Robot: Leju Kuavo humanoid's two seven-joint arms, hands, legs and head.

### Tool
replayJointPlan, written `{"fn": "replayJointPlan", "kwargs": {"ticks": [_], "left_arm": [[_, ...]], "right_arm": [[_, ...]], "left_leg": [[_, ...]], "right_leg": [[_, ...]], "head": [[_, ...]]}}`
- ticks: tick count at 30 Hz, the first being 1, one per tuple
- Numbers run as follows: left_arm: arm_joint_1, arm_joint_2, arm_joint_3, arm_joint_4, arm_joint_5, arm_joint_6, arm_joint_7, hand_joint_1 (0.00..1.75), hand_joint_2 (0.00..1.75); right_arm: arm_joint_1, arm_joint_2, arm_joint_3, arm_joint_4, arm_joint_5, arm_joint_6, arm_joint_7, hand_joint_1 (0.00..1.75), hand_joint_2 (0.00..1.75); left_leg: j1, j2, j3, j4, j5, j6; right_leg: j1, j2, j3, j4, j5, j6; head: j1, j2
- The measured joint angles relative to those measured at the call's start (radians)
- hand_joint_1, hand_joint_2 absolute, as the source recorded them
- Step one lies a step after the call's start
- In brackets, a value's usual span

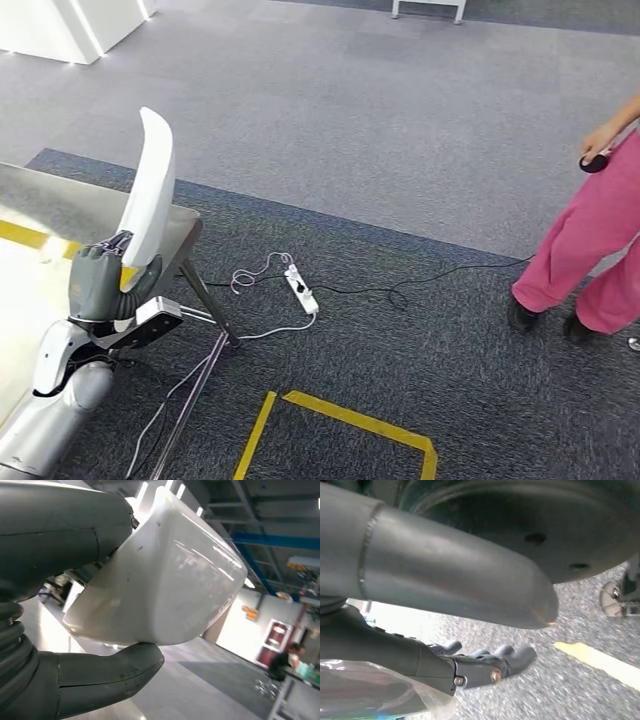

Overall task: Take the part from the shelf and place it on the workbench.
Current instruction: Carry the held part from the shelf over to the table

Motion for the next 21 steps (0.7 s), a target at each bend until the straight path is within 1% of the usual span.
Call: {"fn": "replayJointPlan", "kwargs": {"ticks": [1,2,3,4,5,6,7,8,9,10,11,12,13,14,15,16,17,18,19,20,21], "left_arm": [[-0.002,-0.001,0.000,0.000,0.000,-0.001,0.000,1.75,1.75],[-0.002,-0.002,-0.001,0.001,0.000,-0.002,0.000,1.75,1.75],[-0.001,-0.002,-0.001,0.002,0.000,-0.003,0.000,1.75,1.75],[0.000,-0.003,-0.002,0.003,0.000,-0.004,0.000,1.75,1.75],[0.001,-0.003,-0.002,0.004,0.000,-0.004,0.000,1.75,1.75],[0.000,-0.003,-0.002,0.004,0.000,-0.005,0.000,1.75,1.75],[-0.002,-0.003,-0.002,0.004,0.000,-0.005,0.000,1.75,1.75],[-0.006,-0.003,-0.002,0.004,-0.001,-0.006,0.000,1.75,1.75],[-0.009,-0.003,-0.002,0.004,-0.001,-0.006,0.001,1.75,1.75],[-0.011,-0.003,-0.003,0.004,-0.001,-0.007,0.001,1.75,1.75],[-0.012,-0.002,-0.003,0.004,-0.001,-0.008,0.002,1.75,1.75],[-0.011,-0.001,-0.002,0.004,-0.001,-0.008,0.003,1.75,1.75],[-0.013,0.000,-0.002,0.004,-0.002,-0.009,0.003,1.75,1.75],[-0.016,0.000,-0.002,0.004,-0.002,-0.009,0.003,1.75,1.75],[-0.018,-0.001,-0.002,0.003,-0.002,-0.010,0.003,1.75,1.75],[-0.021,-0.003,-0.003,0.003,-0.002,-0.011,0.003,1.75,1.75],[-0.021,-0.004,-0.004,0.004,-0.002,-0.011,0.003,1.75,1.75],[-0.021,-0.006,-0.005,0.004,-0.002,-0.012,0.003,1.75,1.75],[-0.021,-0.006,-0.006,0.004,-0.002,-0.012,0.003,1.75,1.75],[-0.021,-0.006,-0.006,0.004,-0.002,-0.012,0.003,1.75,1.75],[-0.021,-0.006,-0.006,0.004,-0.002,-0.012,0.003,1.75,1.75]], "right_arm": [[0.001,0.000,0.000,0.000,0.000,-0.001,0.000,0.00,0.00],[0.002,0.000,0.000,0.000,0.000,-0.003,0.000,0.00,0.00],[0.002,0.000,0.000,0.000,0.000,-0.004,0.000,0.00,0.00],[0.001,0.000,0.000,0.000,0.001,-0.005,0.000,0.00,0.00],[0.001,0.000,0.000,0.000,0.002,-0.006,0.000,0.00,0.00],[0.000,0.000,0.000,0.000,0.002,-0.006,0.000,0.00,0.00],[0.000,0.000,0.000,0.000,0.003,-0.007,0.000,0.00,0.00],[0.000,0.000,0.000,0.000,0.004,-0.007,-0.001,0.00,0.00],[-0.001,0.000,0.000,0.000,0.005,-0.007,-0.001,0.00,0.00],[-0.002,0.000,0.001,0.000,0.007,-0.007,-0.001,0.00,0.00],[-0.004,0.000,0.001,0.000,0.008,-0.007,-0.001,0.00,0.00],[-0.006,0.000,0.002,0.000,0.009,-0.007,0.000,0.00,0.00],[-0.007,0.000,0.003,0.000,0.009,-0.007,0.000,0.00,0.00],[-0.008,0.000,0.004,0.000,0.010,-0.007,-0.001,0.00,0.00],[-0.008,0.000,0.005,0.000,0.010,-0.007,-0.001,0.00,0.00],[-0.007,0.000,0.006,0.000,0.010,-0.007,-0.001,0.00,0.00],[-0.006,0.000,0.006,0.000,0.010,-0.007,-0.001,0.00,0.00],[-0.005,0.000,0.006,0.000,0.011,-0.007,-0.001,0.00,0.00],[-0.004,0.000,0.006,0.000,0.012,-0.008,0.000,0.00,0.00],[-0.003,0.000,0.007,0.000,0.013,-0.008,0.000,0.00,0.00],[-0.002,0.000,0.007,0.000,0.014,-0.009,0.000,0.00,0.00]], "left_leg": [[0.001,0.019,-0.030,0.067,-0.032,-0.003],[0.003,0.027,-0.058,0.128,-0.055,-0.005],[0.005,0.029,-0.073,0.165,-0.063,-0.007],[0.005,0.031,-0.071,0.165,-0.053,-0.006],[0.005,0.036,-0.049,0.124,-0.026,-0.005],[0.003,0.051,-0.013,0.058,0.007,-0.001],[-0.004,0.076,0.024,-0.009,0.029,0.004],[-0.010,0.098,0.052,-0.062,0.042,0.010],[-0.016,0.112,0.066,-0.092,0.044,0.016],[-0.021,0.115,0.069,-0.101,0.039,0.021],[-0.021,0.101,0.068,-0.105,0.040,0.026],[-0.020,0.089,0.070,-0.110,0.042,0.030],[-0.017,0.076,0.072,-0.114,0.044,0.036],[-0.013,0.064,0.074,-0.119,0.046,0.042],[-0.010,0.053,0.076,-0.121,0.047,0.047],[-0.009,0.040,0.075,-0.121,0.047,0.051],[-0.009,0.027,0.074,-0.121,0.047,0.053],[-0.009,0.013,0.074,-0.121,0.046,0.053],[-0.008,-0.001,0.074,-0.120,0.046,0.053],[-0.007,-0.016,0.075,-0.119,0.046,0.052],[-0.005,-0.031,0.075,-0.117,0.046,0.050]], "right_leg": [[0.003,-0.015,0.001,0.000,-0.002,-0.004],[0.005,-0.031,0.001,0.000,-0.003,-0.006],[0.007,-0.046,0.002,0.000,-0.005,-0.008],[0.008,-0.060,0.003,0.000,-0.007,-0.008],[0.009,-0.074,0.005,0.000,-0.009,-0.008],[0.010,-0.087,0.009,0.000,-0.012,-0.006],[0.012,-0.100,0.013,0.000,-0.016,-0.003],[0.015,-0.111,0.016,0.000,-0.020,0.001],[0.018,-0.122,0.018,0.000,-0.024,0.005],[0.019,-0.134,0.020,-0.001,-0.026,0.009],[0.020,-0.147,0.024,-0.002,-0.029,0.014],[0.018,-0.150,0.025,-0.001,-0.034,0.019],[0.017,-0.133,0.021,0.011,-0.045,0.024],[0.015,-0.105,0.006,0.043,-0.064,0.029],[0.012,-0.069,-0.023,0.098,-0.092,0.032],[0.010,-0.041,-0.060,0.169,-0.123,0.033],[0.009,-0.028,-0.098,0.237,-0.147,0.035],[0.008,-0.023,-0.127,0.284,-0.157,0.037],[0.007,-0.021,-0.139,0.296,-0.147,0.038],[0.006,-0.018,-0.131,0.265,-0.117,0.038],[0.003,-0.009,-0.109,0.205,-0.075,0.039]], "head": [[-0.002,0.000],[-0.001,0.000],[-0.002,0.000],[-0.002,0.000],[-0.002,0.000],[-0.002,0.000],[-0.001,0.000],[-0.001,0.000],[-0.001,0.000],[0.000,0.000],[0.000,0.000],[0.000,0.000],[0.001,0.000],[0.003,0.000],[0.006,0.000],[0.009,0.000],[0.010,0.000],[0.010,0.000],[0.011,0.000],[0.011,0.000],[0.011,0.000]]}}
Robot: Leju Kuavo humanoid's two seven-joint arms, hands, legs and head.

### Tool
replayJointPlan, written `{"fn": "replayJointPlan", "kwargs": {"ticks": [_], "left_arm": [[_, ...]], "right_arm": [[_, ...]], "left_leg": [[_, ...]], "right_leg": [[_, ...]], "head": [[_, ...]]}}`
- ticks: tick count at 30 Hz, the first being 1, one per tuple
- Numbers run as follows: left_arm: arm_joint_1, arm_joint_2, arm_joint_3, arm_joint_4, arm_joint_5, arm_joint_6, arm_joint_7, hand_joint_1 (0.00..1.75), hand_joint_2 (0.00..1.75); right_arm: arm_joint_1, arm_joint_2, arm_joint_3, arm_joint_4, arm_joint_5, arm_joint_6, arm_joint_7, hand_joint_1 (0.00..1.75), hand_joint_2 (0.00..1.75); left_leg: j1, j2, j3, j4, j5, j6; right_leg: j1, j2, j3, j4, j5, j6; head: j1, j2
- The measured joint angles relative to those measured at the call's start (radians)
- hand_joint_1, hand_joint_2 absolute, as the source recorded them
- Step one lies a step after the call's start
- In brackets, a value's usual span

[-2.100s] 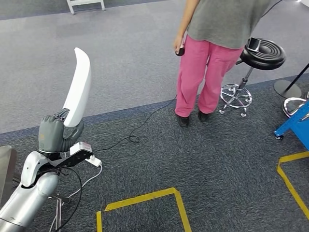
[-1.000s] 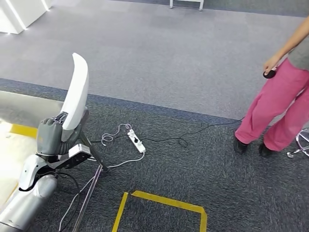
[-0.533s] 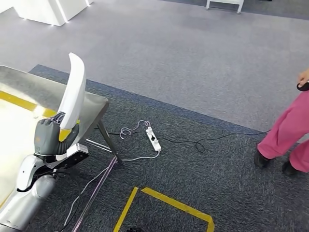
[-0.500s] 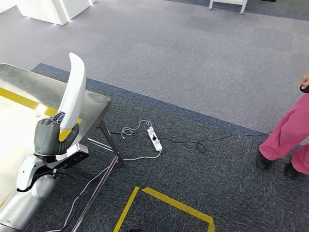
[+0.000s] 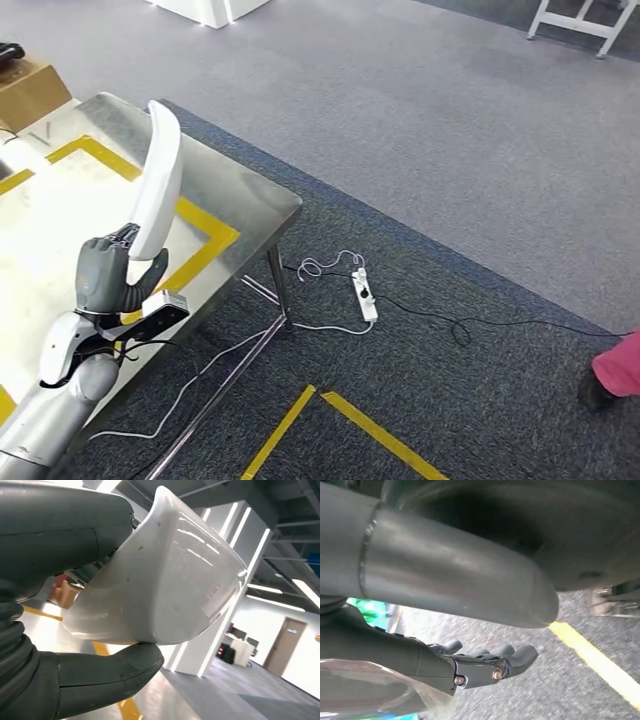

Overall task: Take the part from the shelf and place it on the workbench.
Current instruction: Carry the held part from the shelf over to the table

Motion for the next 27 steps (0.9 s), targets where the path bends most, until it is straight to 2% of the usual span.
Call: {"fn": "replayJointPlan", "kwargs": {"ticks": [2,4,6,7,8,10,12,13,14,15,17,18,19,20,21,22,24,25,26,27], "left_arm": [[-0.002,0.000,0.000,0.000,0.000,0.000,0.000,1.75,1.75],[-0.004,0.000,0.000,0.000,0.000,-0.003,0.000,1.75,1.75],[-0.005,0.001,0.000,0.000,-0.001,-0.007,0.000,1.75,1.75],[-0.006,0.002,0.000,0.001,-0.002,-0.008,0.001,1.75,1.75],[-0.008,0.003,0.000,0.001,-0.003,-0.009,0.001,1.75,1.75],[-0.016,0.003,-0.001,0.003,-0.005,-0.010,0.002,1.75,1.75],[-0.020,0.001,-0.002,0.006,-0.006,-0.012,0.002,1.75,1.75],[-0.020,0.001,-0.003,0.008,-0.007,-0.013,0.002,1.75,1.75],[-0.020,0.001,-0.004,0.009,-0.007,-0.013,0.002,1.75,1.75],[-0.020,0.001,-0.004,0.010,-0.007,-0.013,0.002,1.75,1.75],[-0.023,0.001,-0.004,0.010,-0.007,-0.013,0.002,1.75,1.75],[-0.026,0.001,-0.004,0.011,-0.007,-0.013,0.002,1.75,1.75],[-0.028,0.001,-0.004,0.011,-0.007,-0.013,0.002,1.75,1.75],[-0.029,0.002,-0.004,0.011,-0.007,-0.013,0.002,1.75,1.75],[-0.028,0.002,-0.003,0.011,-0.007,-0.013,0.003,1.75,1.75],[-0.028,0.003,-0.003,0.011,-0.007,-0.012,0.003,1.75,1.75],[-0.032,0.004,-0.003,0.011,-0.007,-0.012,0.003,1.75,1.75],[-0.033,0.003,-0.003,0.011,-0.007,-0.012,0.003,1.75,1.75],[-0.034,0.002,-0.004,0.011,-0.007,-0.012,0.003,1.75,1.75],[-0.032,0.000,-0.006,0.011,-0.007,-0.012,0.003,1.75,1.75]], "right_arm": [[0.001,0.000,0.001,0.000,0.002,-0.001,0.000,0.00,0.00],[0.000,0.000,0.003,0.000,0.003,-0.001,-0.001,0.00,0.00],[-0.002,0.000,0.006,0.000,0.004,-0.001,-0.001,0.00,0.00],[-0.002,0.000,0.008,0.000,0.004,-0.002,-0.001,0.00,0.00],[-0.002,0.000,0.008,0.000,0.004,-0.002,0.000,0.00,0.00],[0.000,0.000,0.009,0.000,0.004,-0.002,0.000,0.00,0.00],[0.002,0.000,0.010,0.000,0.005,-0.002,0.000,0.00,0.00],[0.002,0.000,0.011,0.000,0.006,-0.002,0.000,0.00,0.00],[0.002,0.000,0.012,0.000,0.008,-0.002,0.000,0.00,0.00],[0.001,0.000,0.014,0.000,0.009,-0.002,-0.001,0.00,0.00],[0.000,0.000,0.016,0.000,0.011,-0.002,-0.002,0.00,0.00],[0.000,0.000,0.017,0.000,0.012,-0.002,-0.003,0.00,0.00],[0.000,0.000,0.017,0.000,0.012,-0.003,-0.004,0.00,0.00],[-0.001,0.000,0.018,0.000,0.012,-0.003,-0.004,0.00,0.00],[-0.002,0.000,0.018,0.000,0.012,-0.003,-0.004,0.00,0.00],[-0.004,0.000,0.018,0.000,0.012,-0.003,-0.005,0.00,0.00],[-0.006,0.000,0.018,0.000,0.012,-0.004,-0.005,0.00,0.00],[-0.006,0.000,0.018,0.000,0.012,-0.004,-0.006,0.00,0.00],[-0.005,0.000,0.018,0.000,0.012,-0.004,-0.006,0.00,0.00],[-0.004,0.000,0.018,0.000,0.011,-0.005,-0.006,0.00,0.00]], "left_leg": [[0.002,-0.028,-0.004,0.009,-0.003,-0.010],[0.003,-0.051,-0.013,0.015,-0.002,-0.023],[0.008,-0.070,-0.019,0.014,0.002,-0.033],[0.007,-0.060,-0.023,0.022,-0.003,-0.038],[0.006,-0.036,-0.034,0.045,-0.018,-0.041],[0.003,0.029,-0.081,0.150,-0.072,-0.048],[0.006,0.056,-0.135,0.268,-0.116,-0.052],[0.007,0.060,-0.145,0.290,-0.115,-0.052],[0.007,0.063,-0.136,0.273,-0.095,-0.051],[0.007,0.072,-0.108,0.218,-0.061,-0.048],[-0.003,0.119,-0.042,0.090,-0.011,-0.039],[-0.009,0.141,-0.022,0.047,-0.003,-0.033],[-0.015,0.152,-0.015,0.030,-0.007,-0.028],[-0.020,0.148,-0.014,0.024,-0.010,-0.023],[-0.018,0.135,-0.014,0.021,-0.010,-0.017],[-0.015,0.120,-0.012,0.016,-0.009,-0.013],[-0.008,0.095,-0.008,0.008,-0.005,-0.002],[-0.006,0.084,-0.008,0.008,-0.005,0.002],[-0.005,0.070,-0.008,0.008,-0.005,0.005],[-0.005,0.057,-0.009,0.008,-0.005,0.006]], "right_leg": [[-0.008,0.049,0.058,-0.132,0.060,0.001],[-0.011,0.077,0.086,-0.185,0.069,-0.003],[-0.010,0.056,0.093,-0.191,0.070,-0.014],[-0.010,0.043,0.096,-0.194,0.071,-0.020],[-0.010,0.029,0.099,-0.197,0.072,-0.025],[-0.007,0.000,0.104,-0.200,0.070,-0.035],[-0.002,-0.030,0.106,-0.200,0.066,-0.040],[-0.001,-0.045,0.108,-0.200,0.063,-0.041],[0.000,-0.059,0.111,-0.200,0.060,-0.041],[0.000,-0.073,0.115,-0.200,0.057,-0.040],[0.005,-0.097,0.125,-0.199,0.048,-0.035],[0.008,-0.108,0.127,-0.199,0.044,-0.031],[0.011,-0.120,0.129,-0.199,0.041,-0.027],[0.013,-0.132,0.130,-0.200,0.039,-0.022],[0.013,-0.142,0.133,-0.202,0.035,-0.016],[0.012,-0.133,0.134,-0.198,0.028,-0.010],[0.007,-0.075,0.110,-0.145,-0.004,0.001],[0.004,-0.040,0.079,-0.087,-0.030,0.004],[0.003,-0.021,0.038,-0.013,-0.058,0.006],[0.002,-0.014,-0.001,0.052,-0.079,0.007]], "head": [[0.000,0.000],[0.000,0.000],[0.000,0.000],[-0.002,0.000],[-0.005,0.000],[-0.011,0.000],[-0.012,0.000],[-0.013,0.000],[-0.013,0.000],[-0.013,0.000],[-0.013,0.000],[-0.013,0.000],[-0.011,0.000],[-0.011,0.000],[-0.010,0.000],[-0.009,0.000],[-0.004,0.000],[-0.001,0.000],[0.000,0.000],[0.001,0.000]]}}
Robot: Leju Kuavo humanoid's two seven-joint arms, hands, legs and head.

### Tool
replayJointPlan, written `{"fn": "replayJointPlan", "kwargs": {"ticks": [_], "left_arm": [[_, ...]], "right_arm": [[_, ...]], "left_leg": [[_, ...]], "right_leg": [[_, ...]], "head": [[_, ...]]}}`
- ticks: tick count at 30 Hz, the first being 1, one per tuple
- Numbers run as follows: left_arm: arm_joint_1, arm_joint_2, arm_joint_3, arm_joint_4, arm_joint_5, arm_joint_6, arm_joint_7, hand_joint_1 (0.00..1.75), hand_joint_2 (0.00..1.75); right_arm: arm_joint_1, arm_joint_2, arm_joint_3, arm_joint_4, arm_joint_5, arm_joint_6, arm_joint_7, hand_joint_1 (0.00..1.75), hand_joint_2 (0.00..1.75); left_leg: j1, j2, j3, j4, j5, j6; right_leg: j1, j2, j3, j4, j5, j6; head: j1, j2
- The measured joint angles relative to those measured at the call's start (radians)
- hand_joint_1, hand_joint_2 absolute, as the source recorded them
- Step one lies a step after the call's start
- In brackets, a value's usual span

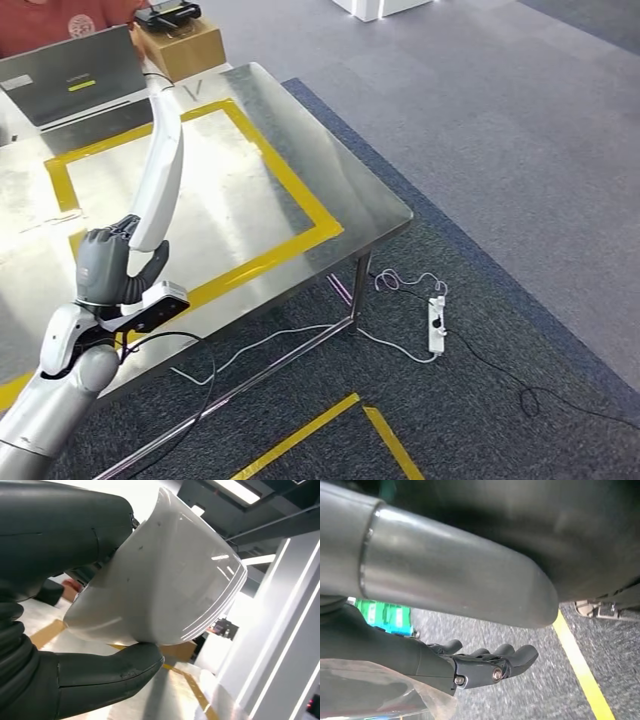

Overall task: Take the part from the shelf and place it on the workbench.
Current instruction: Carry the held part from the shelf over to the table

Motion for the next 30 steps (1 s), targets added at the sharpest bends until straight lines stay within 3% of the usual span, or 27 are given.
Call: {"fn": "replayJointPlan", "kwargs": {"ticks": [1,2,4,6,8,10,12,14,16,17,18,19,21,22,23,25,26,27,29,30], "left_arm": [[0.002,-0.001,-0.002,0.000,0.000,0.000,0.000,1.75,1.75],[0.003,-0.002,-0.004,0.000,0.000,0.000,0.000,1.75,1.75],[0.003,-0.002,-0.007,0.000,0.001,0.000,0.002,1.75,1.75],[0.002,-0.003,-0.008,0.000,0.001,0.000,0.005,1.75,1.75],[0.001,-0.004,-0.010,0.000,0.002,-0.001,0.008,1.75,1.75],[0.004,-0.004,-0.011,0.000,0.002,-0.002,0.011,1.75,1.75],[0.005,-0.002,-0.011,0.000,0.003,-0.003,0.013,1.75,1.75],[0.003,-0.002,-0.012,0.000,0.005,-0.005,0.014,1.75,1.75],[0.006,-0.003,-0.014,0.000,0.006,-0.006,0.014,1.75,1.75],[0.008,-0.004,-0.015,0.000,0.006,-0.006,0.014,1.75,1.75],[0.009,-0.004,-0.015,0.000,0.006,-0.006,0.014,1.75,1.75],[0.009,-0.003,-0.015,0.000,0.006,-0.006,0.014,1.75,1.75],[0.006,-0.003,-0.015,0.000,0.006,-0.006,0.014,1.75,1.75],[0.005,-0.003,-0.016,0.000,0.006,-0.006,0.015,1.75,1.75],[0.004,-0.003,-0.016,0.000,0.006,-0.006,0.015,1.75,1.75],[0.006,-0.002,-0.015,0.000,0.006,-0.006,0.015,1.75,1.75],[0.007,-0.001,-0.014,0.000,0.007,-0.005,0.015,1.75,1.75],[0.007,0.000,-0.013,-0.001,0.007,-0.005,0.015,1.75,1.75],[0.004,-0.002,-0.013,-0.002,0.007,-0.005,0.015,1.75,1.75],[0.004,-0.003,-0.014,-0.002,0.007,-0.005,0.015,1.75,1.75]], "right_arm": [[0.001,0.000,0.000,0.000,-0.001,-0.001,0.000,0.00,0.00],[0.002,0.000,0.000,0.000,-0.002,-0.002,0.001,0.00,0.00],[0.004,0.000,0.000,0.000,-0.003,-0.004,0.001,0.00,0.00],[0.004,0.000,0.000,0.000,-0.006,-0.005,0.001,0.00,0.00],[0.003,0.000,0.000,0.000,-0.007,-0.005,0.001,0.00,0.00],[0.001,0.000,0.000,0.000,-0.008,-0.005,0.001,0.00,0.00],[0.002,0.000,0.000,0.000,-0.008,-0.006,0.002,0.00,0.00],[0.004,0.000,0.000,0.000,-0.008,-0.006,0.003,0.00,0.00],[0.006,0.000,0.000,0.000,-0.008,-0.006,0.003,0.00,0.00],[0.007,0.000,0.000,0.000,-0.008,-0.006,0.003,0.00,0.00],[0.007,0.000,0.000,0.000,-0.008,-0.006,0.003,0.00,0.00],[0.007,0.000,0.000,0.000,-0.008,-0.006,0.003,0.00,0.00],[0.006,0.000,0.000,0.000,-0.008,-0.007,0.002,0.00,0.00],[0.006,0.000,0.000,0.000,-0.008,-0.007,0.001,0.00,0.00],[0.005,0.000,0.000,0.000,-0.008,-0.008,0.001,0.00,0.00],[0.003,0.000,0.000,0.000,-0.008,-0.008,0.000,0.00,0.00],[0.001,0.000,0.000,0.000,-0.008,-0.008,0.000,0.00,0.00],[0.000,0.000,0.000,0.000,-0.008,-0.009,0.000,0.00,0.00],[-0.001,0.000,0.000,0.000,-0.008,-0.009,-0.001,0.00,0.00],[0.000,0.000,0.000,0.000,-0.008,-0.009,-0.002,0.00,0.00]], "left_leg": [[0.000,-0.016,0.000,0.000,0.000,0.000],[0.000,-0.032,0.001,0.000,0.000,0.000],[0.001,-0.063,0.003,0.001,0.000,-0.002],[0.001,-0.088,0.001,0.004,0.000,-0.009],[0.004,-0.111,-0.005,0.005,0.004,-0.022],[0.008,-0.126,-0.010,0.003,0.006,-0.033],[0.006,-0.087,-0.025,0.038,-0.018,-0.043],[0.005,-0.025,-0.074,0.146,-0.075,-0.051],[0.010,-0.002,-0.125,0.257,-0.116,-0.058],[0.012,0.003,-0.132,0.273,-0.112,-0.060],[0.014,0.007,-0.120,0.251,-0.092,-0.060],[0.014,0.018,-0.091,0.194,-0.058,-0.059],[0.006,0.066,-0.023,0.064,-0.010,-0.053],[0.001,0.085,-0.002,0.022,-0.001,-0.048],[-0.003,0.093,0.004,0.005,-0.004,-0.043],[-0.004,0.069,0.005,0.000,-0.005,-0.032],[-0.001,0.056,0.007,-0.003,-0.004,-0.026],[0.002,0.043,0.009,-0.006,-0.002,-0.020],[0.007,0.019,0.011,-0.009,0.000,-0.011],[0.007,0.005,0.011,-0.008,0.000,-0.008]], "right_leg": [[0.000,0.003,-0.031,0.044,-0.004,0.000],[0.000,0.004,-0.042,0.046,0.014,0.000],[-0.001,0.019,-0.006,-0.066,0.098,-0.004],[-0.007,0.067,0.051,-0.195,0.151,-0.008],[-0.008,0.089,0.076,-0.242,0.156,-0.014],[-0.007,0.066,0.084,-0.249,0.160,-0.025],[-0.009,0.040,0.091,-0.258,0.164,-0.037],[-0.008,0.012,0.096,-0.262,0.163,-0.046],[-0.007,-0.018,0.098,-0.262,0.159,-0.049],[-0.007,-0.033,0.099,-0.262,0.157,-0.049],[-0.007,-0.047,0.102,-0.262,0.154,-0.048],[-0.007,-0.061,0.105,-0.262,0.151,-0.046],[-0.002,-0.086,0.114,-0.261,0.142,-0.037],[0.001,-0.098,0.118,-0.260,0.138,-0.032],[0.004,-0.110,0.120,-0.261,0.134,-0.027],[0.006,-0.134,0.126,-0.263,0.127,-0.017],[0.004,-0.126,0.127,-0.258,0.119,-0.011],[0.002,-0.103,0.118,-0.236,0.103,-0.006],[-0.001,-0.033,0.065,-0.126,0.049,0.001],[-0.002,-0.012,0.025,-0.052,0.021,0.002]], "head": [[0.000,0.000],[0.000,0.000],[0.000,0.000],[0.000,0.000],[-0.001,0.000],[-0.001,0.000],[-0.006,0.000],[-0.011,0.000],[-0.011,0.000],[-0.011,0.000],[-0.011,0.000],[-0.011,0.000],[-0.011,0.000],[-0.011,0.000],[-0.011,0.000],[-0.011,0.000],[-0.010,0.000],[-0.007,0.000],[-0.001,0.000],[0.001,0.000]]}}
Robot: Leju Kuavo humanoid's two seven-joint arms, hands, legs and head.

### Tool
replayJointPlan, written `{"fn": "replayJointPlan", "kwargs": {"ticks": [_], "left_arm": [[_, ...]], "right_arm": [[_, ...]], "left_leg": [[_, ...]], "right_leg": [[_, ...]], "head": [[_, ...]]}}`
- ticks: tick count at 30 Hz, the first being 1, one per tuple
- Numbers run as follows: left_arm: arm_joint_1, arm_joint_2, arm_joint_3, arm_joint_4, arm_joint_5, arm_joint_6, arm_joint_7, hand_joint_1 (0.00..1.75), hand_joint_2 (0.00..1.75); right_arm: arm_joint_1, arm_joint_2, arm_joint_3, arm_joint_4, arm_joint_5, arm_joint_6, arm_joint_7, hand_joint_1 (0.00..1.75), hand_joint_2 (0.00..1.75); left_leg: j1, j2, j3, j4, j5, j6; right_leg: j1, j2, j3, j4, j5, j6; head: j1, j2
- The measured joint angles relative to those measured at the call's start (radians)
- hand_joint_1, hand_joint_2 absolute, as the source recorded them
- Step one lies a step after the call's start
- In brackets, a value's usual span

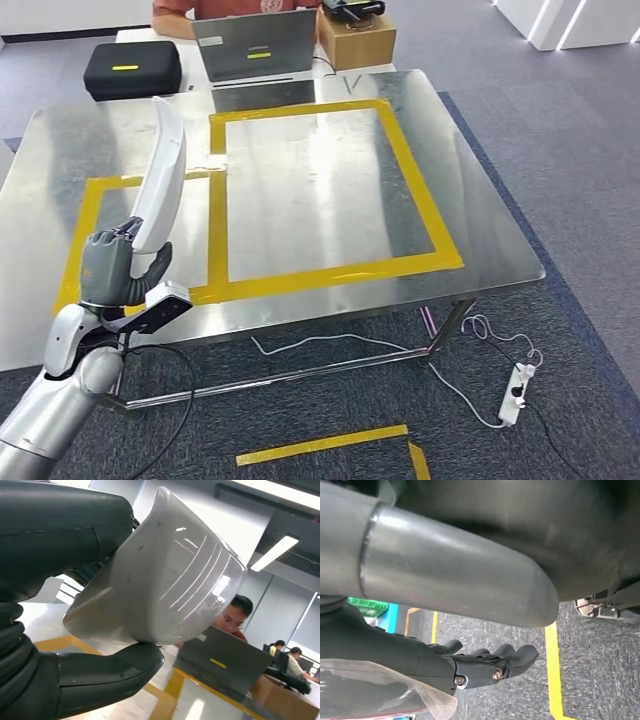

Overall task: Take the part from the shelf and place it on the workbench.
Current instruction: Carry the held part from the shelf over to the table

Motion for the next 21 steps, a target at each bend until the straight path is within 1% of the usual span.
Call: {"fn": "replayJointPlan", "kwargs": {"ticks": [1,2,3,4,5,6,7,8,9,10,11,12,13,14,15,16,17,18,19,20,21], "left_arm": [[0.002,-0.001,-0.001,0.000,0.000,0.000,0.000,1.75,1.75],[0.003,-0.002,-0.001,0.000,0.000,0.000,0.000,1.75,1.75],[0.004,-0.002,-0.001,0.000,0.000,0.000,0.000,1.75,1.75],[0.005,-0.002,-0.002,0.000,0.000,0.000,0.000,1.75,1.75],[0.005,-0.003,-0.002,0.000,0.000,0.000,0.000,1.75,1.75],[0.004,-0.003,-0.002,0.000,0.000,0.000,0.000,1.75,1.75],[0.003,-0.003,-0.002,0.000,0.000,0.000,0.000,1.75,1.75],[0.004,-0.003,-0.002,0.000,0.000,-0.001,0.000,1.75,1.75],[0.005,-0.002,-0.002,0.000,0.000,-0.001,0.000,1.75,1.75],[0.007,-0.001,-0.001,0.000,0.000,-0.001,0.000,1.75,1.75],[0.009,0.001,-0.001,0.000,0.000,-0.001,0.000,1.75,1.75],[0.009,0.003,0.000,0.000,0.000,-0.001,0.000,1.75,1.75],[0.007,0.004,0.000,0.000,-0.001,-0.002,0.000,1.75,1.75],[0.005,0.004,-0.001,0.000,-0.001,-0.004,0.000,1.75,1.75],[0.003,0.004,-0.002,0.000,-0.001,-0.007,0.000,1.75,1.75],[0.002,0.003,-0.004,0.001,-0.002,-0.009,0.000,1.75,1.75],[0.002,0.003,-0.006,0.002,-0.002,-0.011,0.000,1.75,1.75],[0.002,0.002,-0.007,0.003,-0.003,-0.012,-0.001,1.75,1.75],[0.001,0.002,-0.007,0.004,-0.004,-0.013,-0.001,1.75,1.75],[-0.002,0.002,-0.007,0.004,-0.004,-0.012,-0.001,1.75,1.75],[-0.005,0.002,-0.008,0.005,-0.004,-0.013,-0.002,1.75,1.75]], "right_arm": [[0.001,0.000,0.000,0.000,0.000,-0.001,-0.001,0.00,0.00],[0.002,0.000,0.000,0.000,-0.001,-0.002,-0.002,0.00,0.00],[0.003,0.000,0.000,0.000,-0.001,-0.002,-0.003,0.00,0.00],[0.004,0.000,0.000,0.000,-0.001,-0.003,-0.004,0.00,0.00],[0.005,0.000,0.000,0.000,-0.001,-0.004,-0.005,0.00,0.00],[0.006,0.000,0.000,0.000,-0.002,-0.004,-0.005,0.00,0.00],[0.005,0.000,0.000,0.000,-0.002,-0.005,-0.006,0.00,0.00],[0.004,-0.001,0.000,0.000,-0.003,-0.006,-0.007,0.00,0.00],[0.002,-0.001,0.000,0.001,-0.004,-0.007,-0.008,0.00,0.00],[0.000,-0.001,0.000,0.000,-0.006,-0.009,-0.009,0.00,0.00],[0.000,0.000,0.000,0.000,-0.007,-0.011,-0.010,0.00,0.00],[0.001,0.000,0.000,0.001,-0.008,-0.012,-0.010,0.00,0.00],[0.002,0.000,0.000,0.001,-0.008,-0.012,-0.010,0.00,0.00],[0.004,0.000,0.000,0.001,-0.008,-0.011,-0.010,0.00,0.00],[0.005,0.000,0.000,0.001,-0.008,-0.009,-0.009,0.00,0.00],[0.007,0.000,0.000,0.001,-0.008,-0.005,-0.008,0.00,0.00],[0.007,0.000,0.000,0.001,-0.008,-0.003,-0.007,0.00,0.00],[0.007,0.000,0.000,0.001,-0.008,0.000,-0.006,0.00,0.00],[0.007,0.000,0.000,0.001,-0.008,0.002,-0.006,0.00,0.00],[0.007,0.000,0.000,0.000,-0.008,0.003,-0.005,0.00,0.00],[0.006,0.000,0.000,0.000,-0.007,0.004,-0.004,0.00,0.00]], "left_leg": [[0.000,-0.015,0.000,0.000,0.000,0.002],[0.000,-0.030,0.001,0.000,-0.001,0.002],[0.000,-0.045,0.002,0.001,-0.001,0.002],[0.000,-0.061,0.003,0.001,-0.001,0.001],[0.001,-0.076,0.004,0.001,-0.002,0.000],[0.000,-0.088,0.003,0.004,-0.004,-0.003],[0.000,-0.099,0.000,0.006,-0.004,-0.008],[0.001,-0.108,-0.003,0.007,-0.004,-0.014],[0.001,-0.116,-0.006,0.008,-0.003,-0.020],[0.003,-0.124,-0.007,0.006,-0.002,-0.027],[0.003,-0.115,-0.009,0.010,-0.005,-0.033],[0.003,-0.094,-0.016,0.026,-0.017,-0.038],[0.002,-0.066,-0.031,0.062,-0.039,-0.044],[0.002,-0.034,-0.056,0.117,-0.069,-0.049],[0.005,-0.015,-0.086,0.183,-0.100,-0.054],[0.008,-0.007,-0.113,0.242,-0.121,-0.058],[0.011,-0.003,-0.128,0.274,-0.126,-0.061],[0.014,-0.002,-0.126,0.271,-0.113,-0.063],[0.016,-0.001,-0.104,0.229,-0.083,-0.064],[0.017,0.001,-0.069,0.160,-0.048,-0.063],[0.016,0.004,-0.035,0.093,-0.025,-0.062]], "right_leg": [[0.000,0.009,-0.036,0.060,-0.015,0.001],[0.000,0.013,-0.059,0.088,-0.011,0.000],[0.000,0.015,-0.063,0.076,0.013,-0.001],[0.000,0.021,-0.048,0.024,0.054,-0.004],[-0.002,0.041,-0.022,-0.048,0.097,-0.007],[-0.005,0.065,0.005,-0.119,0.127,-0.012],[-0.007,0.086,0.028,-0.169,0.145,-0.015],[-0.008,0.102,0.039,-0.193,0.148,-0.018],[-0.008,0.102,0.045,-0.199,0.145,-0.022],[-0.008,0.095,0.048,-0.200,0.147,-0.026],[-0.009,0.087,0.051,-0.203,0.149,-0.031],[-0.010,0.079,0.055,-0.207,0.151,-0.037],[-0.012,0.070,0.058,-0.210,0.152,-0.042],[-0.012,0.062,0.061,-0.211,0.151,-0.046],[-0.011,0.054,0.062,-0.211,0.150,-0.048],[-0.011,0.046,0.062,-0.210,0.148,-0.049],[-0.011,0.039,0.063,-0.210,0.147,-0.049],[-0.011,0.033,0.064,-0.210,0.145,-0.048],[-0.011,0.029,0.067,-0.210,0.143,-0.046],[-0.011,0.025,0.070,-0.210,0.140,-0.043],[-0.009,0.022,0.072,-0.208,0.137,-0.038]], "head": [[0.001,0.000],[0.001,0.000],[0.001,0.000],[0.001,0.000],[0.001,0.000],[0.000,0.000],[0.000,0.000],[0.000,0.000],[0.000,0.000],[-0.001,0.000],[-0.001,0.000],[-0.004,0.000],[-0.006,0.000],[-0.009,0.000],[-0.010,0.000],[-0.010,0.000],[-0.010,0.000],[-0.010,0.000],[-0.010,0.000],[-0.010,0.000],[-0.010,0.000]]}}
